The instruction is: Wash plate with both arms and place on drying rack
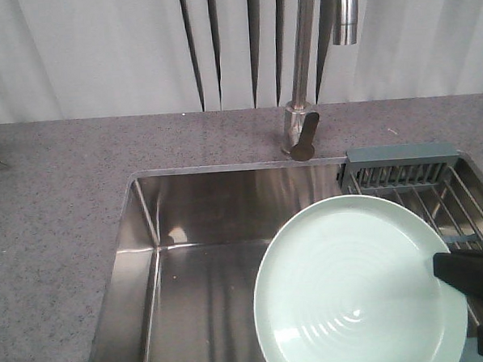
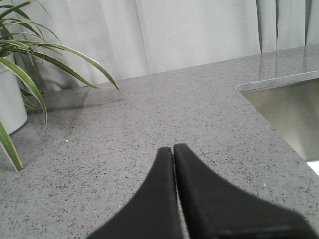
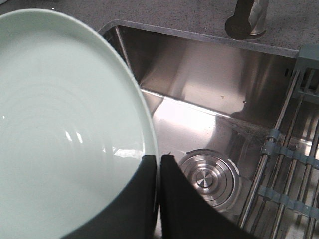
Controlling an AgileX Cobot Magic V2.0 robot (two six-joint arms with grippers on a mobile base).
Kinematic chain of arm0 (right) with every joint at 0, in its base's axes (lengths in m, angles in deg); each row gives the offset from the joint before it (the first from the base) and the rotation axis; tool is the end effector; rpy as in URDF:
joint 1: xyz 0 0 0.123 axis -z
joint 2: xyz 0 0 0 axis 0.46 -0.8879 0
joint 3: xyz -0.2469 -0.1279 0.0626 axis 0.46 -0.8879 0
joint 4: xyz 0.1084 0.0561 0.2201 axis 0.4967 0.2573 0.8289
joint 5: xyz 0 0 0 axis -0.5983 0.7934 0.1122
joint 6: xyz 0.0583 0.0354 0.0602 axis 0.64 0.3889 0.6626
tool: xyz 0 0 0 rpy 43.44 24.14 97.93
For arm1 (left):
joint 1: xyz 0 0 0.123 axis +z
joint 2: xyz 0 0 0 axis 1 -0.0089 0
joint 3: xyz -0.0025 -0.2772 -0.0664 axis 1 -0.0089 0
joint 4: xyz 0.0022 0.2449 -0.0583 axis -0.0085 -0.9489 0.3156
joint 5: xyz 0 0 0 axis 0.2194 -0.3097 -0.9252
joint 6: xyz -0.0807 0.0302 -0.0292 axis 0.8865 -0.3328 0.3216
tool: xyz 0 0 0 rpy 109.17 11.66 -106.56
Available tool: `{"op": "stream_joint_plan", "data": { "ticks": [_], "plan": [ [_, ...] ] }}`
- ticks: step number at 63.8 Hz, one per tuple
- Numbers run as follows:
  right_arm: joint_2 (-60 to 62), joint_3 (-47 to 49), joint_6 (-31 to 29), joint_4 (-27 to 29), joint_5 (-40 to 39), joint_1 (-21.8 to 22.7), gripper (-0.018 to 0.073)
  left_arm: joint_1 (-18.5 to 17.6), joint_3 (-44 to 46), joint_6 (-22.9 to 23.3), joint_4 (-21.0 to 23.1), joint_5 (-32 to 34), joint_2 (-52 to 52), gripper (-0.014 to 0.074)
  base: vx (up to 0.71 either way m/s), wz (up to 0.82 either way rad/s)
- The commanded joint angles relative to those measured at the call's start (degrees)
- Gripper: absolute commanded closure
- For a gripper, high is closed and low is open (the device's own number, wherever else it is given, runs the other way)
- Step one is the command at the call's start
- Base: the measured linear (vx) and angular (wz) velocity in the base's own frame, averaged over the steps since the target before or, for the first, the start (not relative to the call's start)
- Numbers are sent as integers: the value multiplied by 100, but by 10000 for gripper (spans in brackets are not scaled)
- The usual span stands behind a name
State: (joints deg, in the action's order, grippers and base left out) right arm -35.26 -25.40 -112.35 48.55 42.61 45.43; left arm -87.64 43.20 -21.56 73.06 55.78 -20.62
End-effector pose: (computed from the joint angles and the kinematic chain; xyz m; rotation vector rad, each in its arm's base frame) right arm 0.1218 0.0301 0.2940 -0.4426 2.0483 0.5399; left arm 0.0561 0.0030 0.1894 -0.0219 1.6725 0.0478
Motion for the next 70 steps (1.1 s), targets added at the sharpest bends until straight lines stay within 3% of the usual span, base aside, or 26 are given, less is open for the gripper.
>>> {"op": "stream_joint_plan", "data": {
  "ticks": [1,70],
  "plan": [
    [7,145,-50,355,-68,37,561,-19,141,51,10,411,83,603,0,0],
    [7,145,-50,355,-68,37,561,-19,141,51,10,411,83,603,0,0]
  ]
}}
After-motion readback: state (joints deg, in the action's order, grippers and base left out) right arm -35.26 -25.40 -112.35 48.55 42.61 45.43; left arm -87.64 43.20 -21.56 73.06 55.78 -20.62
